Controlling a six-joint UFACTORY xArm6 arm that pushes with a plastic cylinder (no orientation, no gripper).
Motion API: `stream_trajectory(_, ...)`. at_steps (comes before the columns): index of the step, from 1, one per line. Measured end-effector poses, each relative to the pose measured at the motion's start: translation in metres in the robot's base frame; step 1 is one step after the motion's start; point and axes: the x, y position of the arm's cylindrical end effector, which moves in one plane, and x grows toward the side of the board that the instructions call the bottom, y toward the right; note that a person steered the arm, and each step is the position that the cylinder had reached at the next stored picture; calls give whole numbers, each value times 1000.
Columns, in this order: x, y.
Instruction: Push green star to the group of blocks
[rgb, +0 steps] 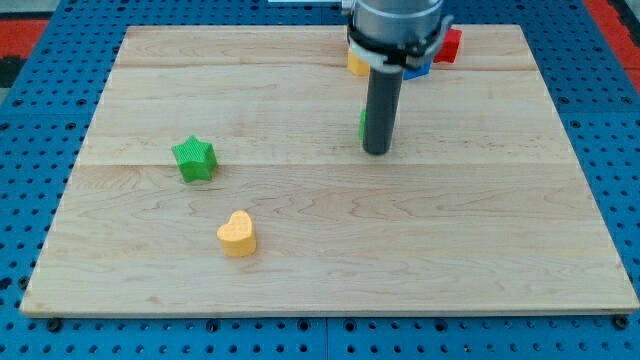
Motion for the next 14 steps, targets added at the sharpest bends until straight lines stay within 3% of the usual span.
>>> stream_trajectory(1, -60, 6)
stream_trajectory(2, -19, -9)
stream_trajectory(3, 66, -33)
stream_trajectory(5, 78, -207)
stream_trajectory(6, 67, -261)
stream_trajectory(8, 2, -57)
stream_trajectory(9, -5, 21)
stream_trajectory(10, -4, 38)
stream_trajectory(11, 5, -38)
stream_trajectory(12, 10, -59)
stream_trajectory(13, 40, -116)
stream_trajectory(14, 4, -128)
